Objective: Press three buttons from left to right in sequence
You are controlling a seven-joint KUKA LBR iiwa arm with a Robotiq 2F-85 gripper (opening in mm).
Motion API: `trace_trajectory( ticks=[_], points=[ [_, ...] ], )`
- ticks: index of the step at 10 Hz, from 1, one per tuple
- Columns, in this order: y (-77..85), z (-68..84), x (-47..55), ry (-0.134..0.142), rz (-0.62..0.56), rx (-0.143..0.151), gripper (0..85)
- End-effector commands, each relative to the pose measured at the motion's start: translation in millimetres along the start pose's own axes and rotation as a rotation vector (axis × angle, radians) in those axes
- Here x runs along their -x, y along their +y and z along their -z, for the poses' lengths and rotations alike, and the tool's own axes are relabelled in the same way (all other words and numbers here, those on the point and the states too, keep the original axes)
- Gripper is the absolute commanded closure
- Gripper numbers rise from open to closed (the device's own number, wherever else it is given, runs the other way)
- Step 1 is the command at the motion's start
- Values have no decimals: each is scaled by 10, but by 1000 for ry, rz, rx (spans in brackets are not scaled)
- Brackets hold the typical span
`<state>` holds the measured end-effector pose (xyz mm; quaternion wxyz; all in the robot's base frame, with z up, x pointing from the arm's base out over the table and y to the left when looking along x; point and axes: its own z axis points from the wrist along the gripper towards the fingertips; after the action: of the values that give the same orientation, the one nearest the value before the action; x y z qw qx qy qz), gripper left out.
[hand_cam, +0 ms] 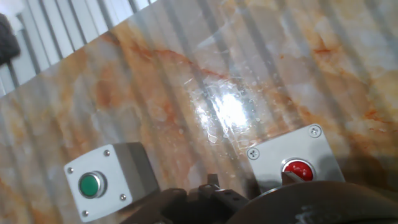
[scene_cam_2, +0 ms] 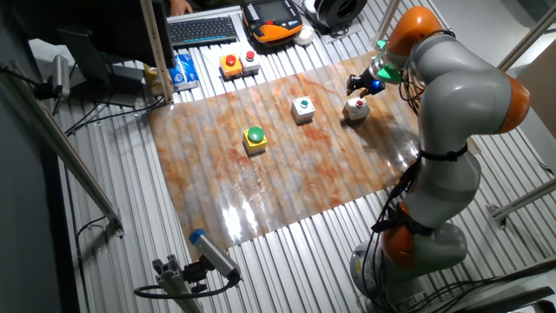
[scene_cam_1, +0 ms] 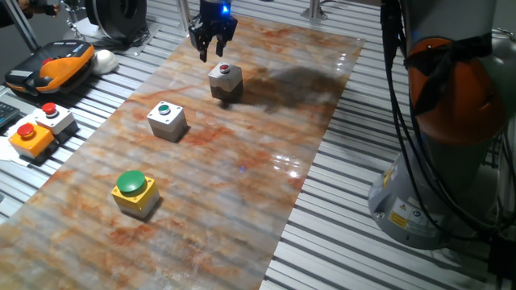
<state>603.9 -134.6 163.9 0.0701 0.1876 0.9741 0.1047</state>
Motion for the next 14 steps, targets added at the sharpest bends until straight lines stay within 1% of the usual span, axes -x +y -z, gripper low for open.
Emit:
trace_trajectory(
  ticks=[1,4,6,12,14],
  points=[
    [1,1,1,0,-2,11,340],
    [-36,-79,-5,-4,7,18,340],
    [-79,-191,-16,-9,19,38,340],
    [-144,-226,-46,-5,29,46,340],
    [-210,-272,-60,-8,46,50,340]
  ],
)
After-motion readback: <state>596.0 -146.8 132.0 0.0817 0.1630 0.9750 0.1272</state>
